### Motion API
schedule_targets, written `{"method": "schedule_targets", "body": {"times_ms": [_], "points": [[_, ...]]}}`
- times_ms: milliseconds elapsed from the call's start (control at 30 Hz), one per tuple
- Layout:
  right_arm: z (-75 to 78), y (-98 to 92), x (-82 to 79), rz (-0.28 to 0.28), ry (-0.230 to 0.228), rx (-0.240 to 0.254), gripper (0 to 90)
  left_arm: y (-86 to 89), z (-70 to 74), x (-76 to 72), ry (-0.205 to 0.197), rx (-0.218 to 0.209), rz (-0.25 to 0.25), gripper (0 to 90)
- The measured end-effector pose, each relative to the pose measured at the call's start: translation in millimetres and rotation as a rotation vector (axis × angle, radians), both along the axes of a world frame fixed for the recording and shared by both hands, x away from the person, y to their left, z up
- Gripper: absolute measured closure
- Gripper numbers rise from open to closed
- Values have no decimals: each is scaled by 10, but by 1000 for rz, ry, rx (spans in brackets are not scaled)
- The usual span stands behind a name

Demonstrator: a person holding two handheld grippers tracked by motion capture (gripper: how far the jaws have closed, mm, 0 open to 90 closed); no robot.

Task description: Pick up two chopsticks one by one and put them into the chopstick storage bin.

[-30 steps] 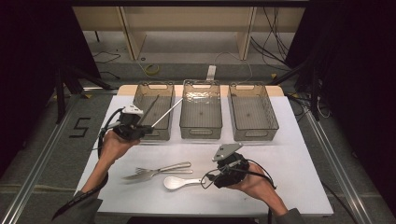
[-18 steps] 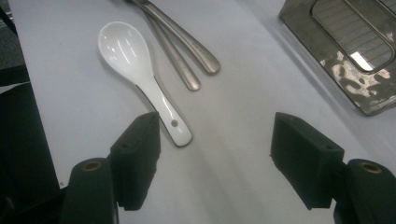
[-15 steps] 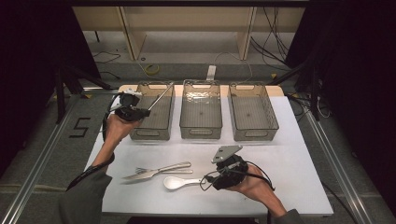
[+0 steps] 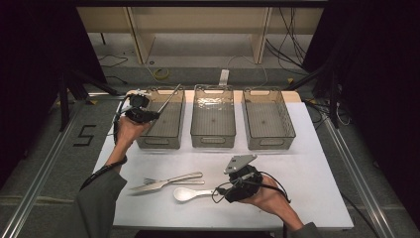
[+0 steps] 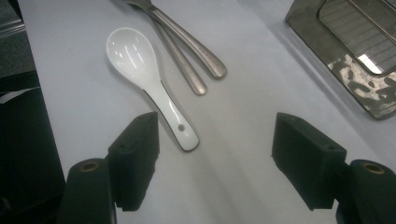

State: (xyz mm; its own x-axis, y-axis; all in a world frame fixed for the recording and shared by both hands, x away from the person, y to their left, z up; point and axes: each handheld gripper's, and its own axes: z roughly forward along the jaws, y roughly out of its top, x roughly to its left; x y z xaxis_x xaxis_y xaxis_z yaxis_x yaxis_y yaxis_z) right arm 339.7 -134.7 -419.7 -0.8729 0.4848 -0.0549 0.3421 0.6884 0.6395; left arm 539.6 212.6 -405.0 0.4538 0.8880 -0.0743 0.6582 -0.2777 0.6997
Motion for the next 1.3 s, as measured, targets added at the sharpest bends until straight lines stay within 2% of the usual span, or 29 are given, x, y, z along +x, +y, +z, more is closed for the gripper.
{"method": "schedule_targets", "body": {"times_ms": [500,667,700,767,900,967,1067,1133,1200,1233,1300], "points": [[-10,27,-9,19,7,-2,329,6,-113,66,13,14,27,852],[-11,28,-4,24,10,-1,329,-8,-151,73,14,34,32,843],[-12,27,0,26,10,-4,329,-9,-154,72,8,31,35,829],[-14,28,3,22,12,-3,329,-13,-145,66,-3,19,41,727],[-10,21,6,22,15,-2,329,-4,-95,32,-21,11,42,676],[-10,23,5,22,15,-1,329,21,-36,-17,-27,-13,48,620],[-11,30,9,36,19,-1,324,43,66,-162,-25,-105,48,539],[-17,51,14,36,24,-3,320,40,128,-294,-39,-148,30,463],[-19,73,9,46,30,-10,318,29,169,-428,-51,-167,-1,402],[-19,79,14,61,28,-20,318,19,181,-497,-56,-158,-17,376],[-25,118,6,50,35,-15,317,10,196,-632,-64,-155,-50,344]]}}
